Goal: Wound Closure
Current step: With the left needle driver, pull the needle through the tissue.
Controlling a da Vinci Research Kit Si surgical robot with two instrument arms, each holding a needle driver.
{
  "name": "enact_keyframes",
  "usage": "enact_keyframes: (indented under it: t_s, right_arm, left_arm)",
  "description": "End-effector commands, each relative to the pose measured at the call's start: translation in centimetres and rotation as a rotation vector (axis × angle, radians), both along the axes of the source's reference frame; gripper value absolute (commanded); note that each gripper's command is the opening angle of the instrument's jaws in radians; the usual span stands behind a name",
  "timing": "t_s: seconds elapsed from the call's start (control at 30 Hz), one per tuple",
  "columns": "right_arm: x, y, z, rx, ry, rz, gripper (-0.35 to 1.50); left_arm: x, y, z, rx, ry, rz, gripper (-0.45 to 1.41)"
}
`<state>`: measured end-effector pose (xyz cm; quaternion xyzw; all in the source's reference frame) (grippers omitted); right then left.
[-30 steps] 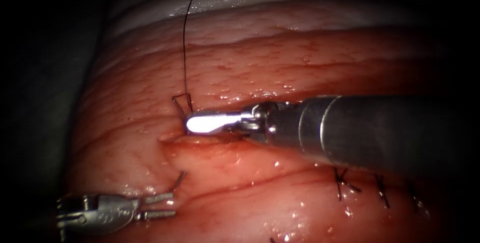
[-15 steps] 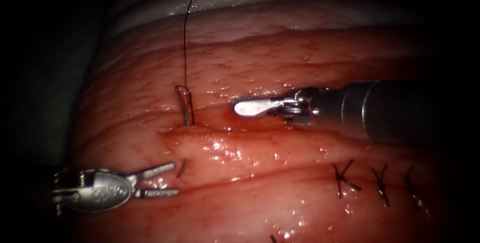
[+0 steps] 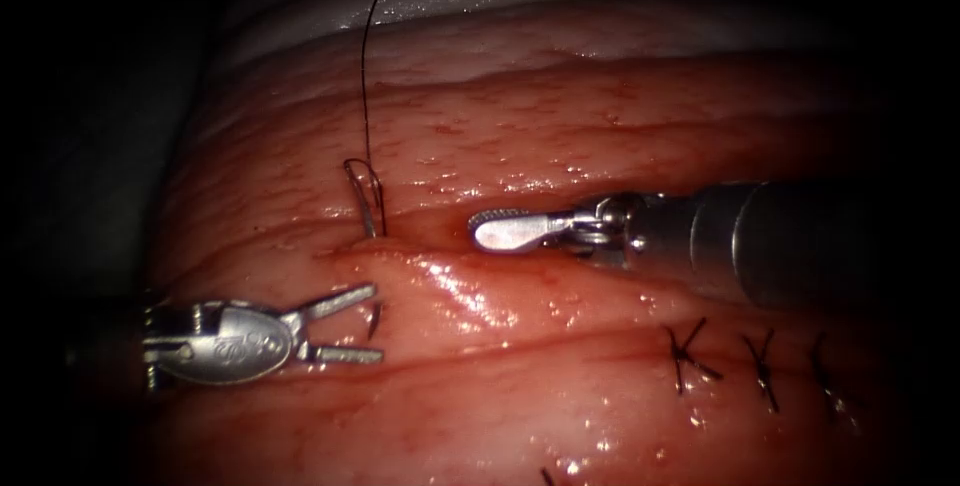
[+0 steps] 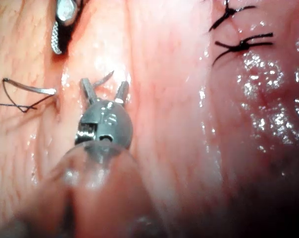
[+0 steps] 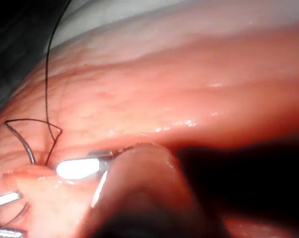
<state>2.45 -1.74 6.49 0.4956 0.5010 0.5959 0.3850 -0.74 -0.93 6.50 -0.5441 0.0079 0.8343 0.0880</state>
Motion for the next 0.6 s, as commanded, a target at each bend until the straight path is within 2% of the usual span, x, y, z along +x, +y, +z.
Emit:
enact_keyframes:
  t_s: [0.03, 0.07, 0.2, 0.53, 0.6]
  right_arm:
    - [0.07, -0.02, 0.06, -0.001, 0.002, -0.002, 0.99]
    - [0.06, -0.02, 0.06, -0.001, 0.002, -0.002, 0.98]
    - [0.05, -0.02, 0.05, -0.001, 0.003, -0.003, 0.94]
    - [0.04, -0.03, 0.05, -0.001, 0.003, -0.004, 0.82]
    - [0.03, -0.03, 0.04, -0.001, 0.003, -0.004, 0.81]
  left_arm:
    - [-0.07, 0.00, 0.05, 0.001, 0.000, 0.000, -0.03]
    - [-0.08, 0.02, 0.04, 0.003, -0.003, 0.001, -0.20]
    - [-0.12, 0.09, 0.02, -0.002, -0.027, -0.002, -0.42]
    - [-0.15, 0.05, -0.01, -0.019, -0.058, -0.001, -0.45]
    - [-0.12, 0.05, -0.02, 0.043, -0.098, -0.005, -0.45]
